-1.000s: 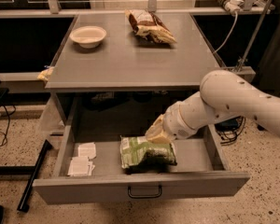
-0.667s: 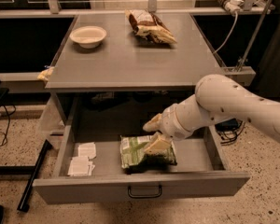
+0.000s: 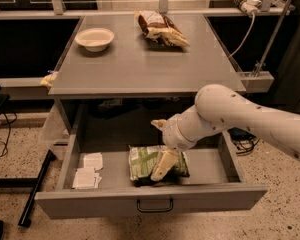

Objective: Pick green jalapeno chip bag from top drawer and place on counter

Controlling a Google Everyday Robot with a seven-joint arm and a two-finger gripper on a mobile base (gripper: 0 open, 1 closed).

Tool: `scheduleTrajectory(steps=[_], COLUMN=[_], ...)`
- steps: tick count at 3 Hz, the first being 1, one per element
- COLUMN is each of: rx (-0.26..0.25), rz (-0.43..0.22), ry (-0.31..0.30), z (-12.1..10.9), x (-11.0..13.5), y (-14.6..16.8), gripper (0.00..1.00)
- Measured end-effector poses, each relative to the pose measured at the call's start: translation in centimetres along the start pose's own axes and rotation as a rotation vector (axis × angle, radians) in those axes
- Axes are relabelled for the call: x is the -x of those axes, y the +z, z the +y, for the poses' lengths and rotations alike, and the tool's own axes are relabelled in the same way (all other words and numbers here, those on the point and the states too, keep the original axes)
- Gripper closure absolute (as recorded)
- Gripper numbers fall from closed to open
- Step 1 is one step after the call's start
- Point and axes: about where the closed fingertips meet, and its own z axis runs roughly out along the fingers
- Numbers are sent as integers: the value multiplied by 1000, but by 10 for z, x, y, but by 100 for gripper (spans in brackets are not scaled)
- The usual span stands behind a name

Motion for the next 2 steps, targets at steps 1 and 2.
scheduleTrajectory(steps=[1,2], rx=[7,9], rz=[35,82], ry=[-13,-16], z=[-4,-7], x=[-9,-22], y=[18,33], gripper=[6,6])
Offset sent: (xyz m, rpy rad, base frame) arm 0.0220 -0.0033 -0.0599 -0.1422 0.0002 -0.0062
